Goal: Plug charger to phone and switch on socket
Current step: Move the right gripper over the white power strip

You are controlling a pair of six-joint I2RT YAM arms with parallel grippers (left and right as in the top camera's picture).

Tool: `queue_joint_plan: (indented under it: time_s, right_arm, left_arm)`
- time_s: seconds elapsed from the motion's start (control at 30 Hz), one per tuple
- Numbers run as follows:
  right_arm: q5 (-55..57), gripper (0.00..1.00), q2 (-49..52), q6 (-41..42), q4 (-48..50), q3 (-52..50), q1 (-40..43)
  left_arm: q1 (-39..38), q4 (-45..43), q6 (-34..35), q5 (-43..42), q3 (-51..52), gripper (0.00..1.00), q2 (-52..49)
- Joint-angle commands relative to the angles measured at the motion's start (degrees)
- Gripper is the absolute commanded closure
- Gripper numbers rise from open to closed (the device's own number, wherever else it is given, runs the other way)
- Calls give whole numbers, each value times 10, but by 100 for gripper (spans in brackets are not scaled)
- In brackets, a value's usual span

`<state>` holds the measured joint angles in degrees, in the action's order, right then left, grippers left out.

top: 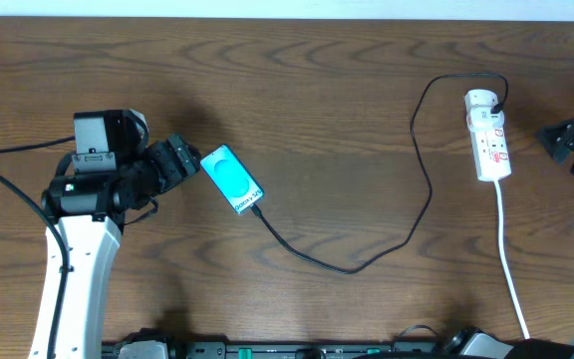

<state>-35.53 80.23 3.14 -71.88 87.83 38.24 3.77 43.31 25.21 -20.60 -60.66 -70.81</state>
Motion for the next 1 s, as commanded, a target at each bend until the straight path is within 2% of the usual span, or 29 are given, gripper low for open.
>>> queue_joint_plan:
  time_s: [0.0, 0.3, 0.73, 0.97]
  right_arm:
    - [-26, 1, -3, -20, 8, -26, 3]
    - [-77, 1, 8, -30, 78, -89, 3]
    - [-125, 1, 160, -56, 117, -89, 3]
    - [-125, 1, 186, -12, 194, -89, 3]
  left_arm:
    - [2, 2, -12, 8, -8, 11, 6]
    - [2, 2, -12, 8, -8, 10, 6]
    - [2, 1, -12, 8, -8, 10, 6]
    - [2, 2, -15, 23, -8, 10, 6]
